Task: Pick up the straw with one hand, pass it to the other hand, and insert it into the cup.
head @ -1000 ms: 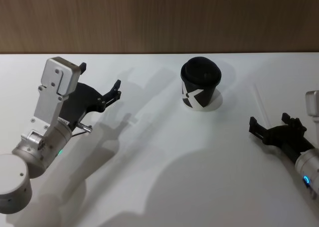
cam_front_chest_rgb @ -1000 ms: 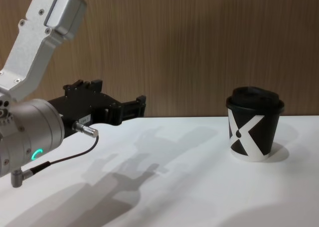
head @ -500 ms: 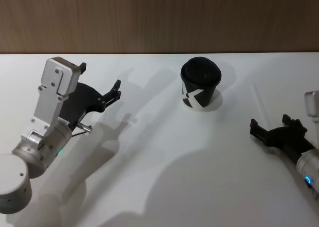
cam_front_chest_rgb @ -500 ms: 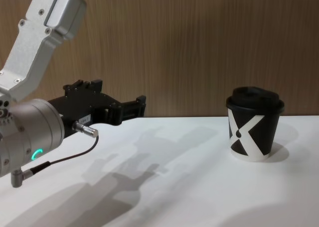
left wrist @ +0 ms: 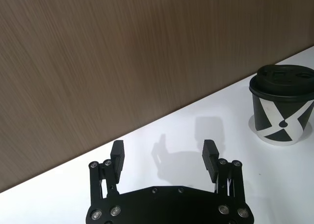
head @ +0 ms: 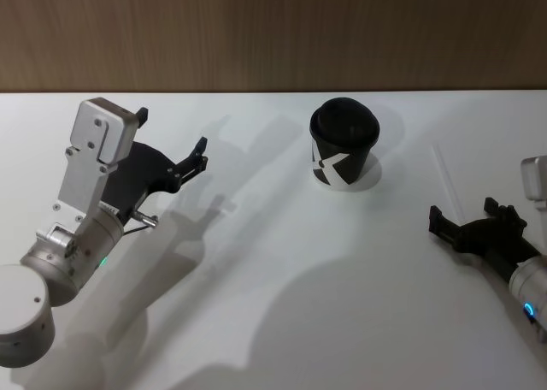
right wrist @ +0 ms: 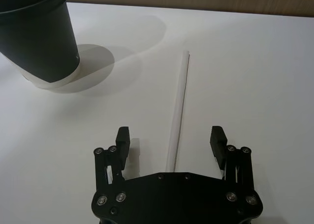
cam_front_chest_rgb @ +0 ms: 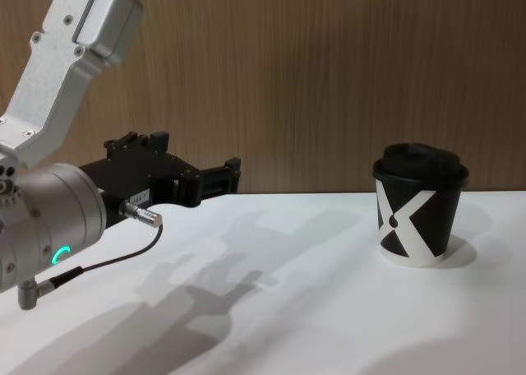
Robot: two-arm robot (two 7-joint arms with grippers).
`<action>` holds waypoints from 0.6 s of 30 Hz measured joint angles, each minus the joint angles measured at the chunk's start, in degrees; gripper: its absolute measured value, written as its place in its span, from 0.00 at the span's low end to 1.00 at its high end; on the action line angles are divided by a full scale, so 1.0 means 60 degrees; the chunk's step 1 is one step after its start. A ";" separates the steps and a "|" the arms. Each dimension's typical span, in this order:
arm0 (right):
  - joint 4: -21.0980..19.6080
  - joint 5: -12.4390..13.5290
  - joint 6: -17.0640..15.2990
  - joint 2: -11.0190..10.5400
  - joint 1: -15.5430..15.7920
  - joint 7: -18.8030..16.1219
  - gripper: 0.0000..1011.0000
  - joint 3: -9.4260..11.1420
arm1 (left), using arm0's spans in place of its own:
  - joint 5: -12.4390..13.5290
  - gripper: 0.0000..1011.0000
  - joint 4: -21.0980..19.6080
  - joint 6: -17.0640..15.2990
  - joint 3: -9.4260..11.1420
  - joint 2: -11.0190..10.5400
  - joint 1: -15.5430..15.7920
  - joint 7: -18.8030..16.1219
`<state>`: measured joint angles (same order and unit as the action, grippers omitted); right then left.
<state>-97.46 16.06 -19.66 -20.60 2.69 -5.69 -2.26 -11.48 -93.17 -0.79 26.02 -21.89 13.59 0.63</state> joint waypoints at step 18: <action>-0.0008 -0.0088 -0.0061 0.0038 -0.0012 -0.0026 0.99 0.0020 | 0.0000 0.99 0.0000 0.0000 0.0000 0.0000 0.0000 0.0000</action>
<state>-97.51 15.53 -20.03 -20.37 2.61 -5.85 -2.14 -11.48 -93.17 -0.80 26.03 -21.89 13.59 0.63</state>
